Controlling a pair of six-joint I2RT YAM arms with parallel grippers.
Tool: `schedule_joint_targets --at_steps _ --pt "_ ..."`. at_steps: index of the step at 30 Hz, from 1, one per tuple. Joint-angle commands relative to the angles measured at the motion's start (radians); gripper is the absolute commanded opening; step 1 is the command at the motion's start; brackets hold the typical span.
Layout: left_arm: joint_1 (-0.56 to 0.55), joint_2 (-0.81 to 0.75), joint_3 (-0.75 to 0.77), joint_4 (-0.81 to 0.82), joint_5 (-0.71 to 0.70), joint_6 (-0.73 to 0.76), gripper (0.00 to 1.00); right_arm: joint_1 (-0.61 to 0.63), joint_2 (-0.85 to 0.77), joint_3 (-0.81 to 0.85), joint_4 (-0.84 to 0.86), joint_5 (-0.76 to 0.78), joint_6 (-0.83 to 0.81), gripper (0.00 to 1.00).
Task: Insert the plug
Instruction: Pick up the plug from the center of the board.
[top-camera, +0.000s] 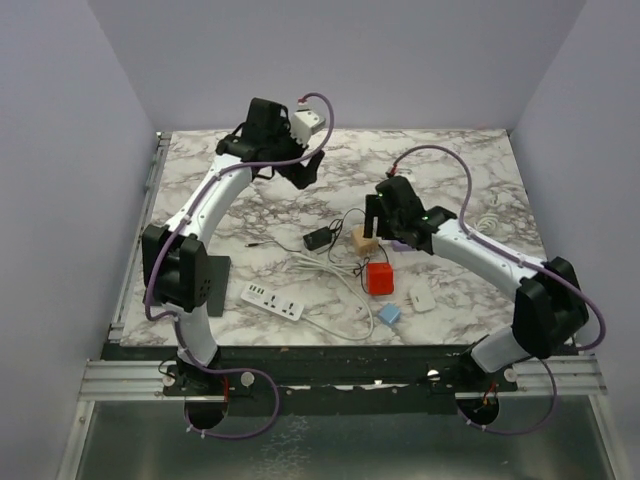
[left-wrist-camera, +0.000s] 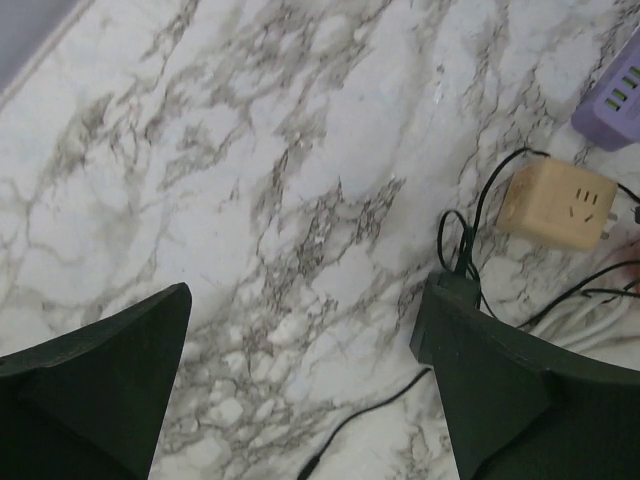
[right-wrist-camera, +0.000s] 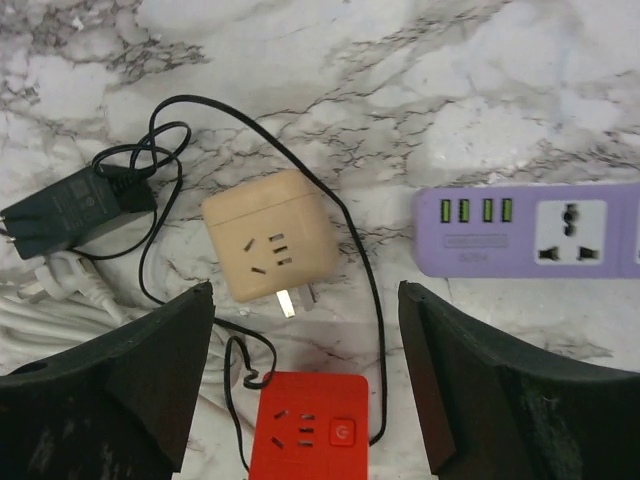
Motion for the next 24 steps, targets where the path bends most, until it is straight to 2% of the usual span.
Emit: schedule_joint_targets --at_steps 1,8,14,18,24 --pt "0.062 -0.139 -0.120 -0.063 0.036 -0.071 0.99 0.033 0.114 0.090 -0.051 -0.067 -0.107 0.81" --pt "0.089 -0.289 -0.291 -0.061 -0.011 0.009 0.99 0.040 0.202 0.164 -0.078 -0.092 -0.176 0.86" --pt "0.096 -0.378 -0.380 -0.054 0.040 0.056 0.99 0.042 0.288 0.217 -0.092 -0.131 -0.221 0.85" --pt "0.096 -0.449 -0.438 -0.053 0.088 0.085 0.99 0.044 0.329 0.218 -0.097 -0.127 -0.234 0.80" --pt "0.096 -0.492 -0.463 -0.055 0.059 0.079 0.99 0.074 0.352 0.214 -0.091 -0.135 -0.234 0.69"
